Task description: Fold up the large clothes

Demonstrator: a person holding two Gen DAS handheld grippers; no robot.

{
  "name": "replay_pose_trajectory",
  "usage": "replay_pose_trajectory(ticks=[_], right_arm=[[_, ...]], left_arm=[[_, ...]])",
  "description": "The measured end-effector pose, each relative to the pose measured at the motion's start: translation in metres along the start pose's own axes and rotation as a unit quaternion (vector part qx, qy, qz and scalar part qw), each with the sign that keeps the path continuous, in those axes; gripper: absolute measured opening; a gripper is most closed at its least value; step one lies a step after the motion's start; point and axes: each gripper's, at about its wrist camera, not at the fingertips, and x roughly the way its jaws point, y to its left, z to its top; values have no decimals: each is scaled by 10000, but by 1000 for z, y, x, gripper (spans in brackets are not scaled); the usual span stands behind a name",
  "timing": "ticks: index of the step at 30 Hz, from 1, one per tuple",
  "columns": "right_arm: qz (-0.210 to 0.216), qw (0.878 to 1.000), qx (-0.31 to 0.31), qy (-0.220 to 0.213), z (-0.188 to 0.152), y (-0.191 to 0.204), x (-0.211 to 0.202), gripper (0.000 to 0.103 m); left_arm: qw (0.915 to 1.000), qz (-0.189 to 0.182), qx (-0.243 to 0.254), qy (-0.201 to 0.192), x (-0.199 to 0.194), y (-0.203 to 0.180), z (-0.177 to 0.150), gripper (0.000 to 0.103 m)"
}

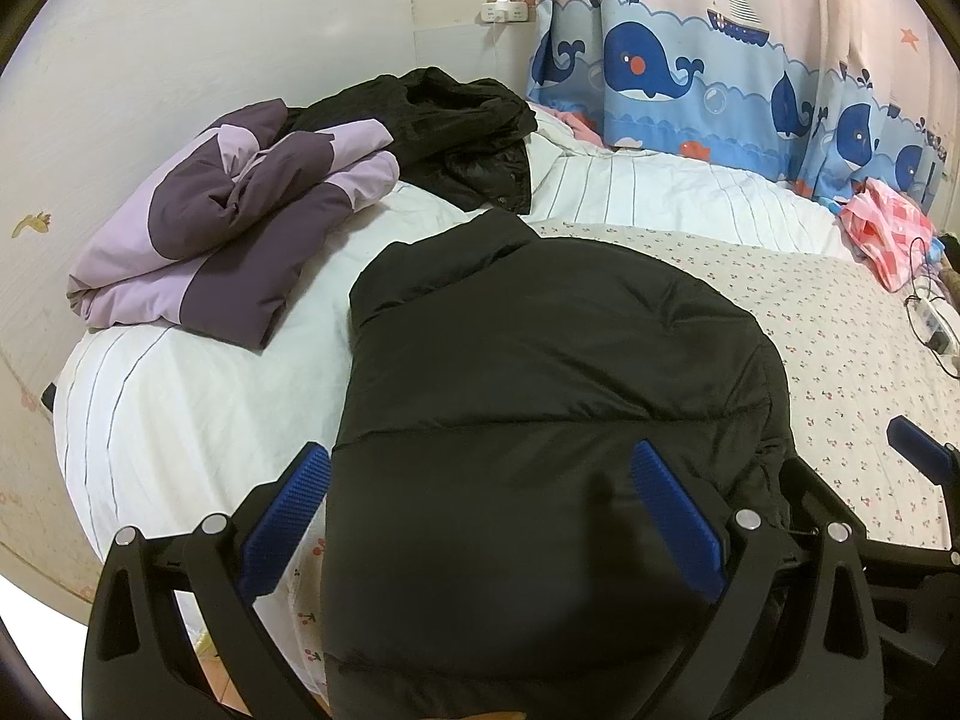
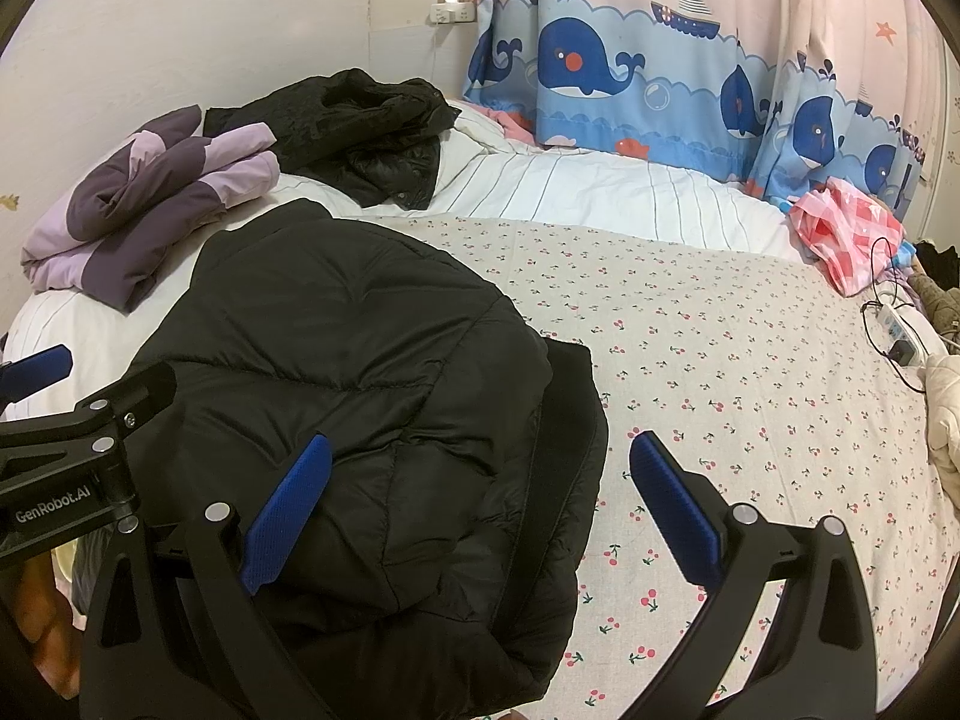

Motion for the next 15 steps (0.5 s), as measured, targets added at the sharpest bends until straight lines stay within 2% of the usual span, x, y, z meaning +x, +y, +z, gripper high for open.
replay_pose_trajectory(ticks=[15], right_arm=[[-37,10000,29,-27,-2,-7,-5,96]], left_arm=[[10000,-20,37,-48,-4,-9,0,96]])
